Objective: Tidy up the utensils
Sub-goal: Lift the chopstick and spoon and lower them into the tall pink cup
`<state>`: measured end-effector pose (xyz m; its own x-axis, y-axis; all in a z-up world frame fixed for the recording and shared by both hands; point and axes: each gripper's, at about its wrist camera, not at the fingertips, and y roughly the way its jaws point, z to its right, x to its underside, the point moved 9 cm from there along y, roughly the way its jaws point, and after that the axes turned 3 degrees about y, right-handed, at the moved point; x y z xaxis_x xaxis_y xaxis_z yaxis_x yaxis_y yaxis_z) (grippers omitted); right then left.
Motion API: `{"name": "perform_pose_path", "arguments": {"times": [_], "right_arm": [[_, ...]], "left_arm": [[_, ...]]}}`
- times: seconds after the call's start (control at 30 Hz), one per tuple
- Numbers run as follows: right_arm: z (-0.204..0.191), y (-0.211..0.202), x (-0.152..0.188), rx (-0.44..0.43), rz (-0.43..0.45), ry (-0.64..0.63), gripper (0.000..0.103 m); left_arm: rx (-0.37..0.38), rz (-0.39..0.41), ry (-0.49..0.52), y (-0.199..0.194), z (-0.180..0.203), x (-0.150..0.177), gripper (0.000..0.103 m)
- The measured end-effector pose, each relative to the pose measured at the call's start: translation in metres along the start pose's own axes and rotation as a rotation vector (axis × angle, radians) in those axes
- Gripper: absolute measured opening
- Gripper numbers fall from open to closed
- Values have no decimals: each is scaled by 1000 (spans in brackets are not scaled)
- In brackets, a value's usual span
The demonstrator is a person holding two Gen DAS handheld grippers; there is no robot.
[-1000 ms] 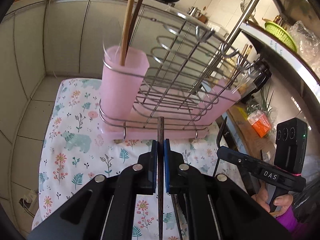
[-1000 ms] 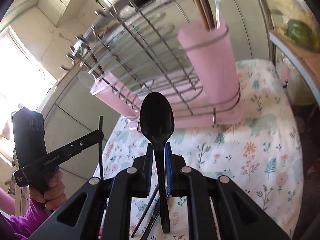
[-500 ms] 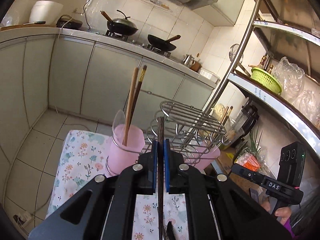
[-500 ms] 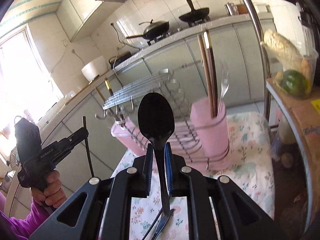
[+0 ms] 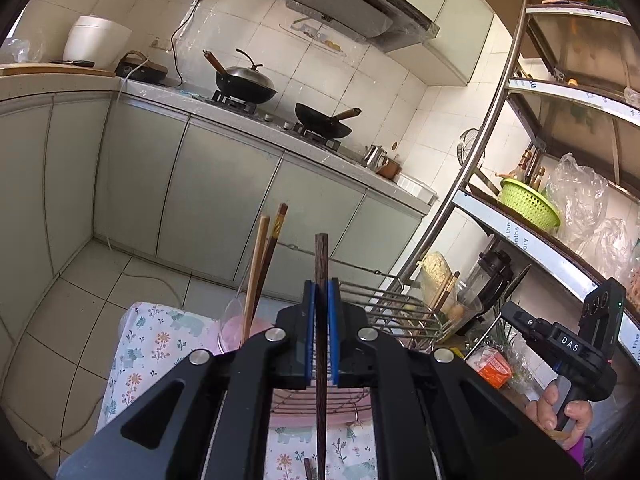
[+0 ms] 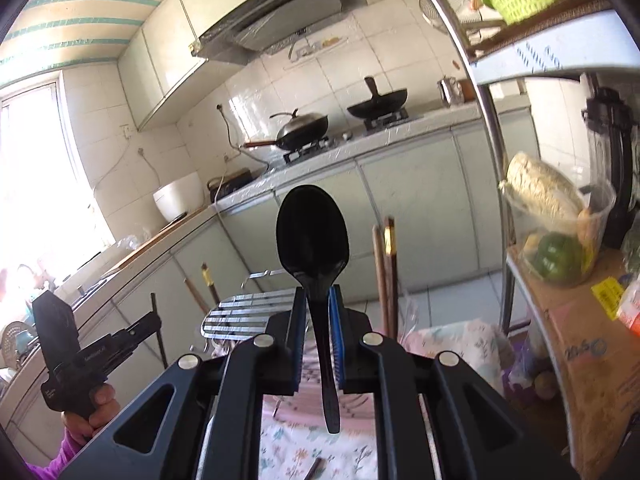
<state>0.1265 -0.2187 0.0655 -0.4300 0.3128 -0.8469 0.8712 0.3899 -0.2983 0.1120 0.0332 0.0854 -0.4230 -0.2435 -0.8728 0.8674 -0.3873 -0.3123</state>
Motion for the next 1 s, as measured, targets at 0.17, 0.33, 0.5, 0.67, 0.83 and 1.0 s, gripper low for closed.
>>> {"name": "perform_pose_path", "arguments": {"times": [0.17, 0.33, 0.5, 0.67, 0.83, 1.0], "right_arm": [[-2, -7, -30, 27, 85, -33, 11], [3, 1, -43, 55, 117, -59, 11], [14, 23, -34, 84, 103, -74, 11], [15, 39, -19, 112, 72, -113, 11], [13, 45, 0, 136, 47, -153, 11], [23, 53, 24, 139, 4, -120, 11]], "left_arm": [[-3, 69, -11, -2, 0, -26, 5], [-2, 119, -3, 0, 4, -45, 5], [-24, 137, 21, 8, 5, -50, 5], [-46, 138, 24, 16, -2, -50, 5], [-84, 178, 23, 17, -12, -55, 5], [-130, 233, 19, 18, -19, -56, 5]]}}
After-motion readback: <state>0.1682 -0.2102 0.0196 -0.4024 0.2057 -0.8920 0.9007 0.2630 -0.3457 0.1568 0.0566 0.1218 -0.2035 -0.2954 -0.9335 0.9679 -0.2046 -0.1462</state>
